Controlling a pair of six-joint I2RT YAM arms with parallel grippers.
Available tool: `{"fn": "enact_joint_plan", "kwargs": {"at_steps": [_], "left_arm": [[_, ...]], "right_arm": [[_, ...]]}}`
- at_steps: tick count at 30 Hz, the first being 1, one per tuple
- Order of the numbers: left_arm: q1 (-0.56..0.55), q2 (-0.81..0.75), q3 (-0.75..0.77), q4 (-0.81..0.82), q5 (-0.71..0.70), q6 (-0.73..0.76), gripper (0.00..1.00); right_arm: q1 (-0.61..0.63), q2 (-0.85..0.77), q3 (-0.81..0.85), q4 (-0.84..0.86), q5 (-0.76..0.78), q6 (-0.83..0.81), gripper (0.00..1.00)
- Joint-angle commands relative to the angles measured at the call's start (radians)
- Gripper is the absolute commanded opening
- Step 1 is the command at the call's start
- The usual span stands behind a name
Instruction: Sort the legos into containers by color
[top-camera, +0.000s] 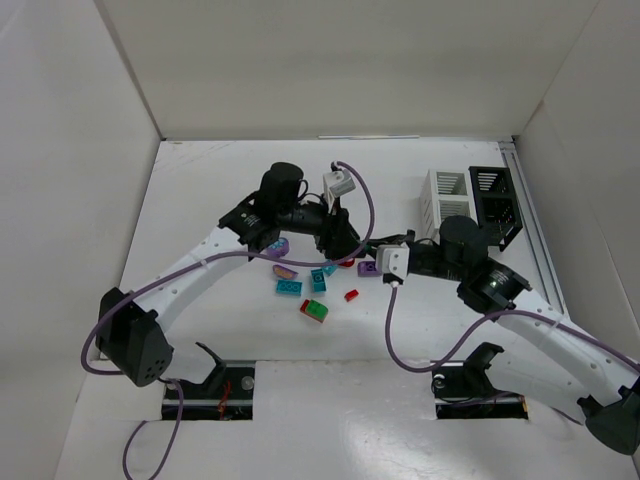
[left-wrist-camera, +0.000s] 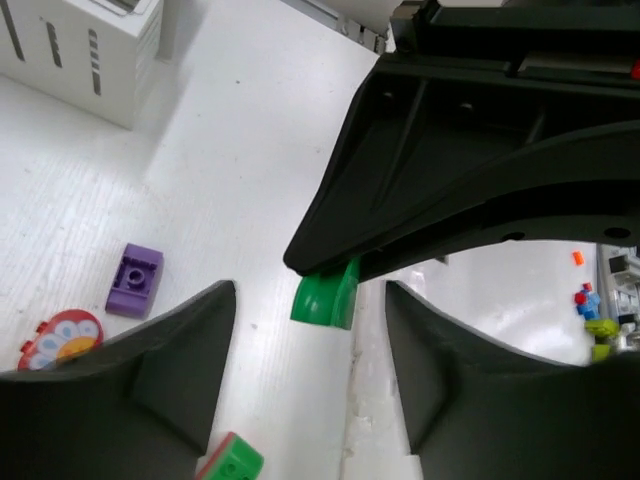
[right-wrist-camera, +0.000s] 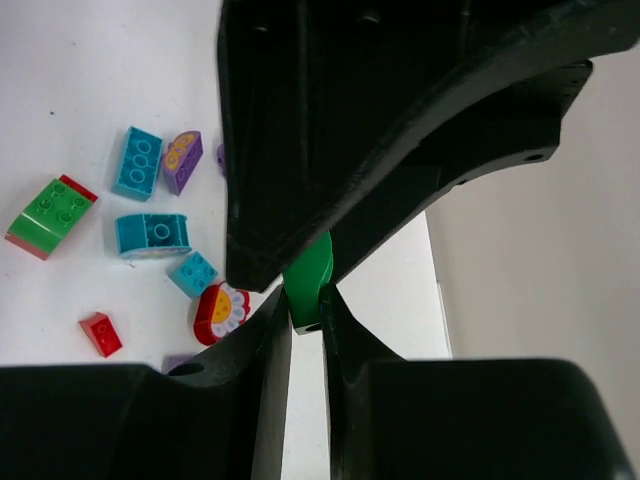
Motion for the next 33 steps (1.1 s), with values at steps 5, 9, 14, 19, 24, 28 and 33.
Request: {"fn": "enact_joint_plan", "kwargs": {"at_steps": [5, 9, 14, 19, 24, 28, 33], "left_arm": [[0.004, -0.023, 0.011, 0.040, 0.031, 0.022, 0.70], [0.004, -0.023, 0.023, 0.040, -0.018, 0.007, 0.99], [0.050, -0.055, 0.005, 0.031, -0.186, -0.113, 0.99], [0.061, -0.056, -0.024, -0.087, -0.861, -0.380, 0.99], [0.070, -0.023, -0.033, -0.198, -1.042, -0.473, 0.99], [0.070, -0.036, -0.096, -0.159, -1.030, -0.473, 0.99], [0.070, -0.013, -0.128, -0.136, -0.981, -0.453, 0.99]], "right_arm": [[0.011, 0.001, 0.043, 0.052, 0.129, 0.064, 0.00], [0.011, 0.021, 0.052, 0.052, 0.236, 0.087, 0.00], [-0.071, 0.070, 0.129, 0.003, 0.465, 0.248, 0.00], [-0.234, 0.220, 0.290, -0.161, 0.777, 0.466, 0.00], [-0.416, 0.427, 0.469, -0.310, 0.798, 0.521, 0.00], [-0.515, 0.597, 0.597, -0.324, 0.760, 0.531, 0.00], [-0.581, 0.736, 0.684, -0.342, 0.672, 0.514, 0.00]]}}
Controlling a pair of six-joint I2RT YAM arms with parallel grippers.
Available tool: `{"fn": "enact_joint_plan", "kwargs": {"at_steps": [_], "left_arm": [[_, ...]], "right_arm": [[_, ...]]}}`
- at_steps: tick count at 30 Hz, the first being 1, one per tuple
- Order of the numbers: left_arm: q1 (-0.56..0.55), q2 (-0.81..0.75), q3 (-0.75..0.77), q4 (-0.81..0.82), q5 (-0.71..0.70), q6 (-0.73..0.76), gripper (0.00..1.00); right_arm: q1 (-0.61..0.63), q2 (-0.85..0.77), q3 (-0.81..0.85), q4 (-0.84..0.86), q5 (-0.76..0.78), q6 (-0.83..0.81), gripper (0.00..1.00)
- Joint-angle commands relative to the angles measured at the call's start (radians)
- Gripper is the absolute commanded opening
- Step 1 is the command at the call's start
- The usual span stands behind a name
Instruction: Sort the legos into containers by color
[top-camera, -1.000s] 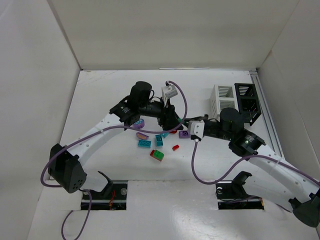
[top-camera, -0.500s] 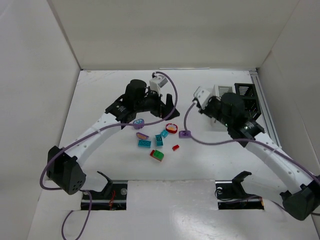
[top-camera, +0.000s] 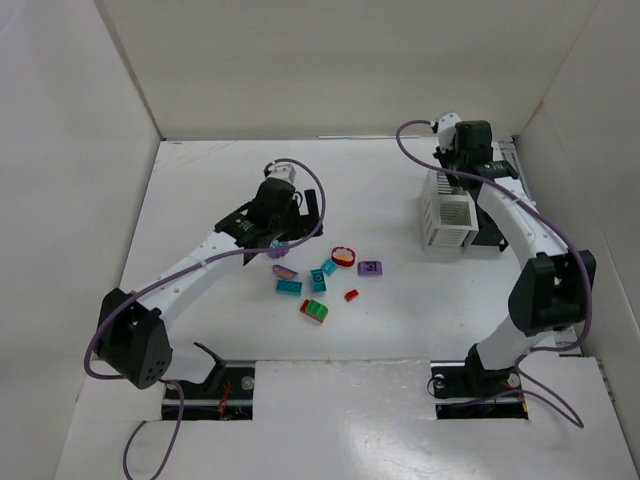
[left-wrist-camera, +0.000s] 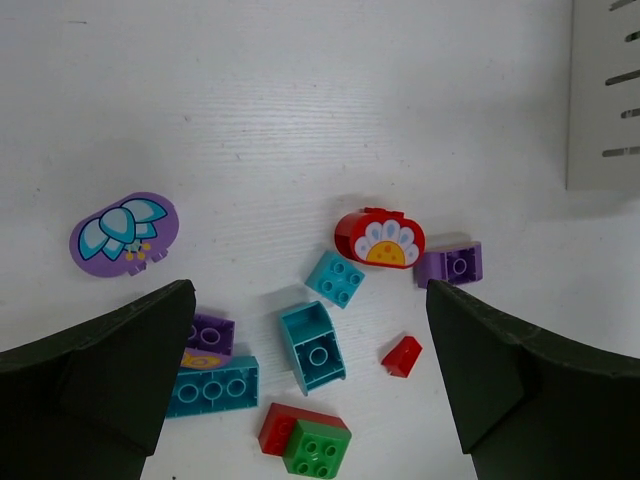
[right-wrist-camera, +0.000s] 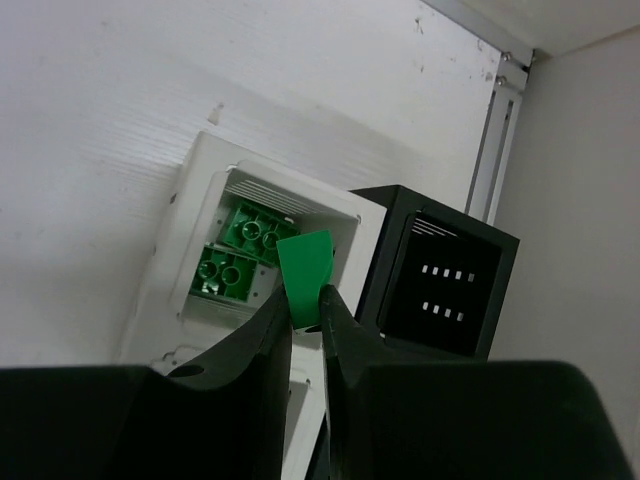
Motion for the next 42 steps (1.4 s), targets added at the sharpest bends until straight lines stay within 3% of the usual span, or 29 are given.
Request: {"fn": "enact_joint_plan", "kwargs": {"at_steps": [1, 6, 9, 10, 13, 14, 19, 25, 31, 35, 37, 42], "left_arm": [[-0.001, 0.004, -0.009, 0.025, -0.004, -0.008, 0.99], [-0.001, 0.048, -0.020, 0.035, 0.025, -0.008, 0.99], [-0.032, 0.069, -0.020, 0.025, 0.025, -0.008, 0.99], [-0.032, 0.069, -0.020, 0.011, 0.014, -0.008, 0.99], [-0.058, 0.069, -0.020, -0.010, 0.014, -0.018, 0.99], [-0.058, 0.069, -0.031, -0.011, 0.025, -0.027, 0.99], [-0.107, 0.031, -0.078, -0.034, 0.025, -0.065, 0.99], [-0.141, -0.102, -0.195, -0.034, -0.014, -0.158, 0.99], [-0.141, -0.292, -0.313, -0.107, -0.144, -0.327, 0.99], [-0.141, -0.455, -0.388, -0.158, -0.191, -0.427, 0.99], [-0.131, -0.506, -0.434, -0.167, -0.192, -0.453, 0.99], [-0.131, -0.639, -0.517, -0.156, -0.182, -0.498, 0.99]], "right_arm": [[-0.019, 0.035, 0.064, -0.020, -0.047, 0.013, 0.00], [-0.040, 0.077, 0.082, -0.005, -0.025, 0.013, 0.00], [-0.040, 0.089, 0.082, -0.014, -0.036, 0.013, 0.10], [-0.040, 0.089, 0.073, -0.014, -0.036, 0.013, 0.24], [-0.040, 0.089, 0.073, -0.005, -0.062, 0.013, 0.48], [-0.040, 0.089, 0.064, -0.005, -0.062, 0.013, 0.62], [-0.030, 0.043, 0.055, -0.005, -0.051, 0.002, 0.78], [0.045, -0.075, -0.030, -0.005, -0.079, -0.070, 0.80], [0.340, -0.337, -0.293, 0.043, -0.109, -0.094, 0.78], [0.550, -0.490, -0.511, 0.145, -0.380, -0.087, 0.76], [0.677, -0.542, -0.641, 0.274, -0.447, -0.027, 0.76], [0.867, -0.492, -0.734, 0.427, -0.369, 0.074, 0.76]]}}
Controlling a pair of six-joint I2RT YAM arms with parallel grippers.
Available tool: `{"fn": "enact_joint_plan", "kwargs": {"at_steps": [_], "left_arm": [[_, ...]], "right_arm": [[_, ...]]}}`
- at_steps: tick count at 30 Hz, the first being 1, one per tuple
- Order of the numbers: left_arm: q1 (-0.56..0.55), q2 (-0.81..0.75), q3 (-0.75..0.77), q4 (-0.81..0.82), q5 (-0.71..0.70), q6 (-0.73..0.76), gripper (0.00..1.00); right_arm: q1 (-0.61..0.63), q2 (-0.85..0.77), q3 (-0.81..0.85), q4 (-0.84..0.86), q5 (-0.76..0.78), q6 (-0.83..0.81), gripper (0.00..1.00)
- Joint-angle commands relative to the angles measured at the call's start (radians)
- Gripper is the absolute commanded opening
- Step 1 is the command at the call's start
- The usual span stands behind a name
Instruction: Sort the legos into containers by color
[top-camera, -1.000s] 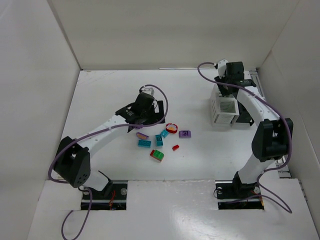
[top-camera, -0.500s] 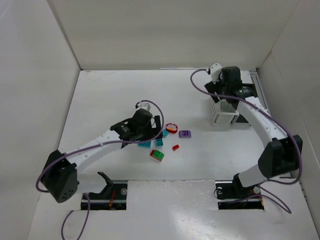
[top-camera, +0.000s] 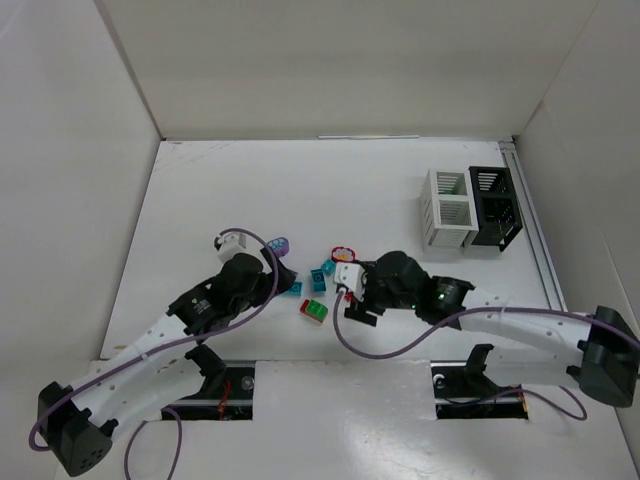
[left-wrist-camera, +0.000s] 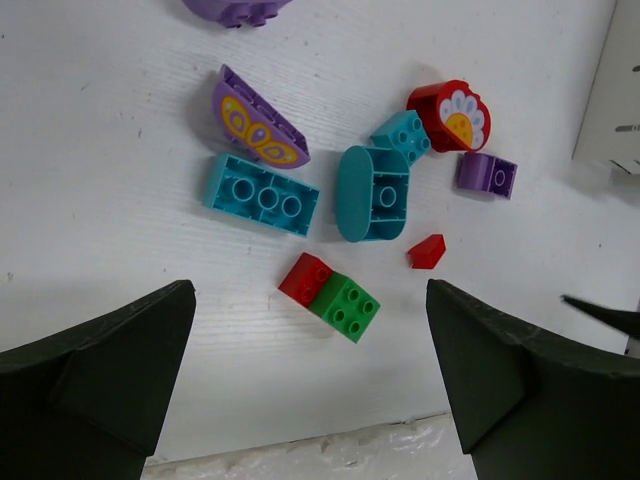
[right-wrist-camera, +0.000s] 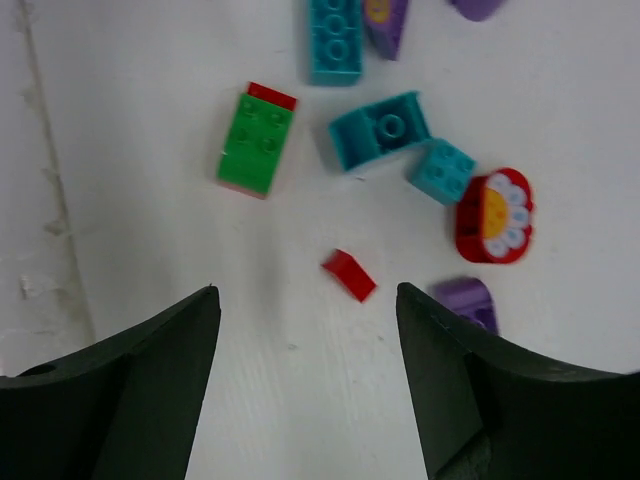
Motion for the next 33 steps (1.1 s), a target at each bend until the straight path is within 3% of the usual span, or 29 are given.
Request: {"fn": "enact_joint_plan", "kwargs": {"at_steps": [1, 9, 20, 28, 33], "left_arm": [[0.004, -0.064, -0.048, -0.012, -0.022, -0.070, 0.99], [0.004, -0.096, -0.067, -0.060, -0.034, -0.080, 0.99], [0.004, -0.105, -0.076, -0.040, -0.034, -0.061, 0.99], [0.004, -0.143, -0.085, -0.049, -0.034, -0.070, 0.99], [0.004, -0.162, -0.085, -0.049, -0.034, -0.070, 0.99]], "right_arm": [[0.110, 0.050, -0.013, 0.241, -0.002, 0.090, 0.76], [0.184, 0.372, 0.069, 0.344, 0.111, 0.200, 0.74], [0.184, 0.475, 0.117, 0.402, 0.162, 0.239, 0.72], [0.204, 0.492, 0.117, 0.402, 0.185, 0.263, 0.60], [0.204, 0.492, 0.119, 0.392, 0.185, 0.263, 0.58]]}}
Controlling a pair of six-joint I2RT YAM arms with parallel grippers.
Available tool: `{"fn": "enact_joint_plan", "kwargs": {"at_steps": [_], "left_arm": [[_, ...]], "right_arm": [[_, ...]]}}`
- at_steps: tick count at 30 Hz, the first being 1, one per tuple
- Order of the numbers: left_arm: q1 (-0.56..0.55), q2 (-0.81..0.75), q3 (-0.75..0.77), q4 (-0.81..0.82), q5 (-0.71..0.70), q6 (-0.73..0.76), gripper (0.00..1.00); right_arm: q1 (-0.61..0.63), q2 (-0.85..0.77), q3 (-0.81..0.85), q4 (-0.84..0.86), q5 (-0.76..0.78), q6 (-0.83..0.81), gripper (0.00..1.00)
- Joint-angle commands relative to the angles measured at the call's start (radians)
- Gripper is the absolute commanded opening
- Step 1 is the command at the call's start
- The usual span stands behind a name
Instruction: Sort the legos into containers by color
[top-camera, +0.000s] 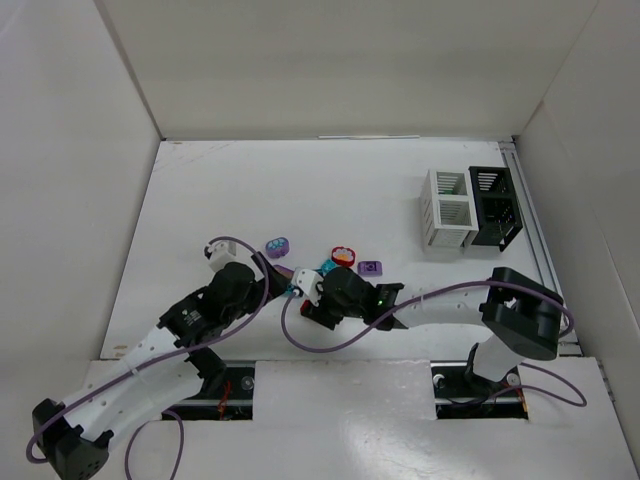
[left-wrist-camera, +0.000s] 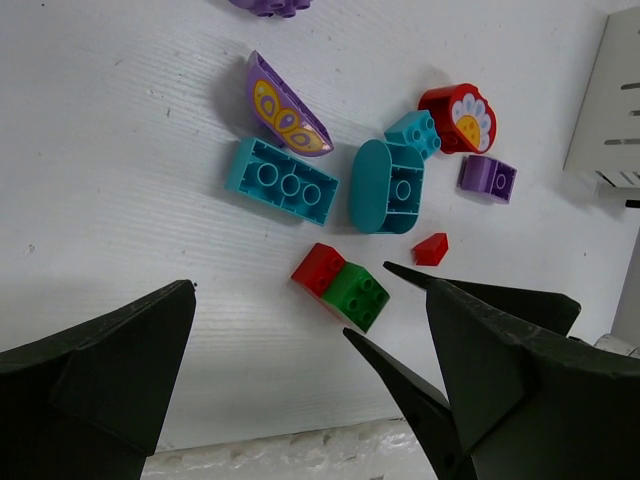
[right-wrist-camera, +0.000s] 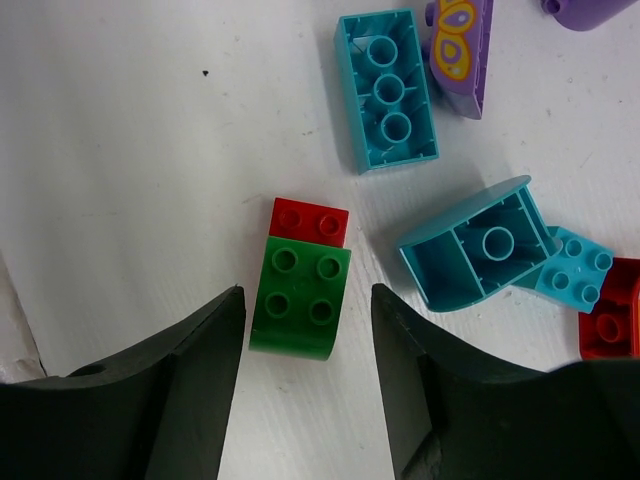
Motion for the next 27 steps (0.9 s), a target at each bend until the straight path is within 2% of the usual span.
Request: {"fn": "enact_joint_plan", "kwargs": {"at_steps": [1, 4, 10, 12, 21, 22, 26, 27], "left_arm": [[0.001, -0.018, -0.009, 0.001, -0.018, -0.003, 0.99], [0.001, -0.018, -0.009, -0.008, -0.018, -0.003, 0.99], [0.001, -0.027, 0.011, -0.008, -0.018, -0.003, 0.99], [0.001, -0.027, 0.011, -0.008, -0.018, -0.003, 0.99], [0.001, -0.027, 0.029, -0.017, -0.027, 0.006, 0.99], [0.001, -0.027, 0.029, -0.017, -0.027, 0.006, 0.99], [0.001, -0.027, 0.029, -0.017, -0.027, 0.006, 0.99], [0.001, -0.027, 0.029, -0.017, -0.027, 0.015, 0.99]], "right_arm": [[0.008, -0.005, 0.035, 0.041, 0.012, 0.017, 0.58], [0.019, 0.009, 0.058, 0.006, 0.021, 0.017, 0.57], [0.028, 0.038, 0.095, -0.065, 0.041, 0.017, 0.62], [0.028, 0.038, 0.106, -0.074, 0.052, 0.017, 0.59], [0.028, 0.082, 0.136, -0.139, 0.072, 0.017, 0.59], [0.028, 0.082, 0.136, -0.139, 0.072, 0.017, 0.57], [0.028, 0.041, 0.136, -0.139, 0.090, 0.017, 0.35], [0.028, 0.030, 0.136, -0.139, 0.090, 0.017, 0.33]]}}
